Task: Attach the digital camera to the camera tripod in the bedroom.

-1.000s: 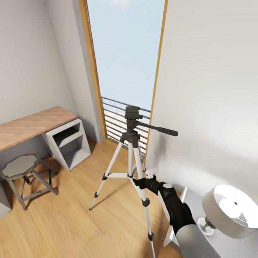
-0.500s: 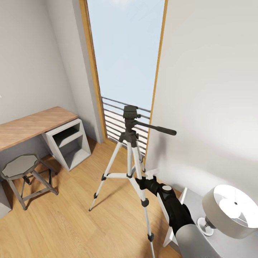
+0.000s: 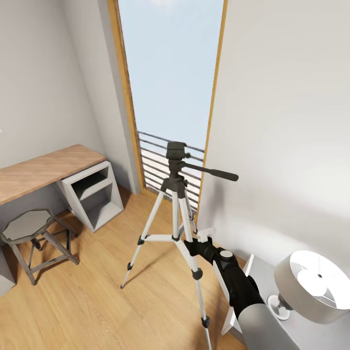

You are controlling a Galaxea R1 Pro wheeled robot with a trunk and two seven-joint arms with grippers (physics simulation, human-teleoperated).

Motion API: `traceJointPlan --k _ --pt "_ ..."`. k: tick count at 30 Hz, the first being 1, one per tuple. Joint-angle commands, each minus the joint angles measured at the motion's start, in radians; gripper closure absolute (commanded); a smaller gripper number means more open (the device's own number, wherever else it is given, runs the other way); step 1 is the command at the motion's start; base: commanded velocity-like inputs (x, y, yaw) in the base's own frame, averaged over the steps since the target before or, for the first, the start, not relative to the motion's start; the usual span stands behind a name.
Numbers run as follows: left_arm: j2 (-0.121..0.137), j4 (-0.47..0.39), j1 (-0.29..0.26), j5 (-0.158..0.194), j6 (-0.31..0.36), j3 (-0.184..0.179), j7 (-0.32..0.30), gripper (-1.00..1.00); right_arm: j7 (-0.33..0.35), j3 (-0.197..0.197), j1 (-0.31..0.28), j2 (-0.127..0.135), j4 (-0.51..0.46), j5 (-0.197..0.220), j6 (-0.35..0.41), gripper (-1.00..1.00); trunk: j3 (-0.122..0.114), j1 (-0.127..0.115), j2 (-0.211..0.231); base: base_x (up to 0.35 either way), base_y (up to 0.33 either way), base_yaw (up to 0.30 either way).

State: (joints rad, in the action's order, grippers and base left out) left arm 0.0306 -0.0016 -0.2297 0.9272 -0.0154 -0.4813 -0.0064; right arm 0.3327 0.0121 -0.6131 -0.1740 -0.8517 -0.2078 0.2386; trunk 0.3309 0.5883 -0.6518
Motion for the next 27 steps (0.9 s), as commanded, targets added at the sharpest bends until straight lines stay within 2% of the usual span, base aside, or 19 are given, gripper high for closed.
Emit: traceJointPlan --k 1,27 --pt "0.000 0.000 0.000 0.008 -0.002 -0.008 -0.003 1.00 0.005 0.001 0.000 -0.001 -0.003 -0.005 0.005 1.00 0.001 0.000 -0.001 0.000 0.000 0.000" --pt "0.000 0.000 0.000 0.008 -0.002 -0.008 -0.003 1.00 -0.008 0.004 0.000 -0.001 -0.007 -0.005 0.006 1.00 0.001 0.000 -0.001 0.000 0.000 0.000"
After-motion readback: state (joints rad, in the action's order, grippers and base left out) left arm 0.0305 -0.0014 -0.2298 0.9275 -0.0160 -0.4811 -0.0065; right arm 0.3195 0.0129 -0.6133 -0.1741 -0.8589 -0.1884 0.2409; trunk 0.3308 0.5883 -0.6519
